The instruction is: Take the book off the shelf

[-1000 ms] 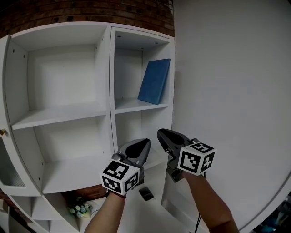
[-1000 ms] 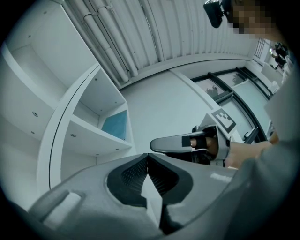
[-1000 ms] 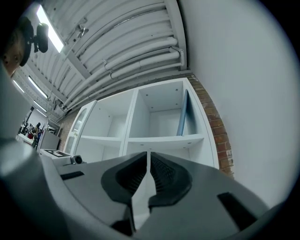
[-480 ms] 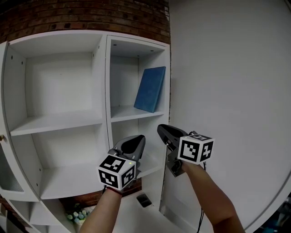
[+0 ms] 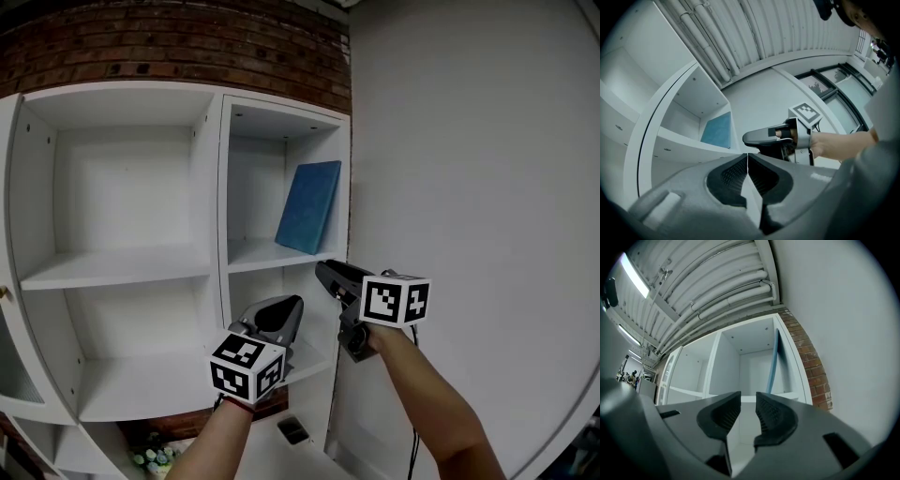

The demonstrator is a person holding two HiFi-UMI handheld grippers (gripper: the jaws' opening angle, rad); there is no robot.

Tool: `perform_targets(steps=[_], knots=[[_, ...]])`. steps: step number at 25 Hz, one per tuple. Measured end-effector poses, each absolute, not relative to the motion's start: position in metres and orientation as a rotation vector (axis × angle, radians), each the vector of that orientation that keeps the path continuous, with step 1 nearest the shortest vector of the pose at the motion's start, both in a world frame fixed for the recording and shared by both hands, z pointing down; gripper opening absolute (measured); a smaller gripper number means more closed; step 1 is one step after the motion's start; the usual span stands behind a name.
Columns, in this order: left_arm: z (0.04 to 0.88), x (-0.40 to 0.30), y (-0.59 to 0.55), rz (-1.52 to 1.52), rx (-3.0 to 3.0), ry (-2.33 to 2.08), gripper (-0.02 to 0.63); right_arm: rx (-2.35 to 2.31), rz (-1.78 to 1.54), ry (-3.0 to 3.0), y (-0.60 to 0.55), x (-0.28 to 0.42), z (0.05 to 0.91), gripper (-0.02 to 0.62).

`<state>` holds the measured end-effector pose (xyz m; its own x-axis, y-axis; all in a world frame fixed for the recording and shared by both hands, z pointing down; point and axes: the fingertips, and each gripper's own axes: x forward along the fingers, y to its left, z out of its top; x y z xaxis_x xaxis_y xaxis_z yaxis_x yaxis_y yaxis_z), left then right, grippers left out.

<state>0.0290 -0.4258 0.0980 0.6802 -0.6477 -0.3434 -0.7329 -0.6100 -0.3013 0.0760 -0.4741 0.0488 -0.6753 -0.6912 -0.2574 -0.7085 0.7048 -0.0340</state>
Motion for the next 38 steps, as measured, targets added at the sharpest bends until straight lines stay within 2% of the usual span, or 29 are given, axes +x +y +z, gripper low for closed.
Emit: perform_targets(steps=[13,38], knots=[[0.104,0.031,-0.435,0.28,-2.492,1.062,0.011,-1.248,0.012,2.622,-0.522,0.077,0.015,0.142],[0.106,0.045,-0.447,0.269,-2.52,0.999,0.011,-1.275,-0.178,2.676,-0.58,0.067,-0.017,0.152]])
